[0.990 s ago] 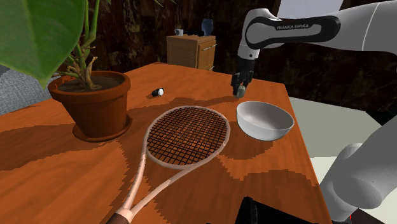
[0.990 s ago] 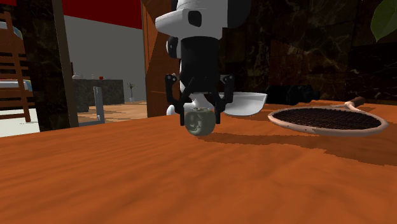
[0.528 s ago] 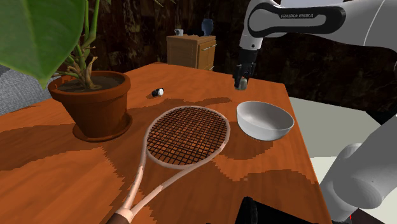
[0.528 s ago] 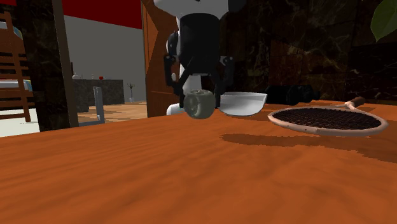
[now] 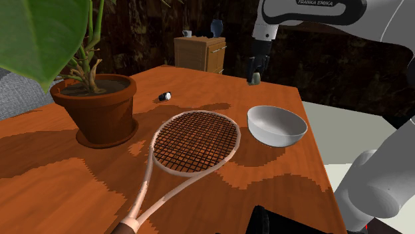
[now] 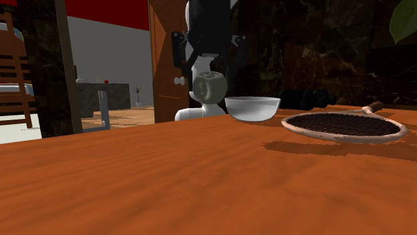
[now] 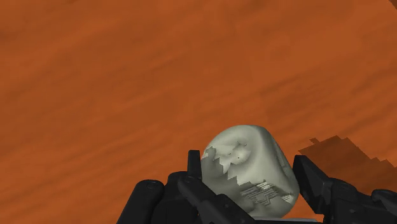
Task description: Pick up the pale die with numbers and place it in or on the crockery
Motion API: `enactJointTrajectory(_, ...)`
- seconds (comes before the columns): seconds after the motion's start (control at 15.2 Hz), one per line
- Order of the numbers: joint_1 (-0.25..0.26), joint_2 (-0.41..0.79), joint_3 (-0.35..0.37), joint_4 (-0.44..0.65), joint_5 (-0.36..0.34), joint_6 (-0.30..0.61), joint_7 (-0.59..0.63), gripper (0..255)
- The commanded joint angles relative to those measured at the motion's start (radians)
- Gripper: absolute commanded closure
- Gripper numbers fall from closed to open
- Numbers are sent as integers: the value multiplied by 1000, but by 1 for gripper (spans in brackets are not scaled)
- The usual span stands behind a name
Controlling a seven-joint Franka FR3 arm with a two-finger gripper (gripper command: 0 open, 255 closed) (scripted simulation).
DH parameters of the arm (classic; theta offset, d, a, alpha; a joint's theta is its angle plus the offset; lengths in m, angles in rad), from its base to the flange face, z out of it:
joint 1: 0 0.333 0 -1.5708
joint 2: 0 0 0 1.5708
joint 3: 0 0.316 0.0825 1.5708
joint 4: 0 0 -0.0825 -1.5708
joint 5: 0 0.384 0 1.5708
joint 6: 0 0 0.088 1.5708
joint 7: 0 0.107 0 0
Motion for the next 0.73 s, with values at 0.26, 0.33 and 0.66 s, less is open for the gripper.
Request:
enactJointTrajectory(0.26, 0, 30, -1, 115, 3, -86, -1, 255)
enactJointTrajectory(0.33, 0, 36, -1, 137, 4, -101, -2, 255)
enactJointTrajectory(0.66, 14, -13, 19, 126, 2, -139, 32, 255)
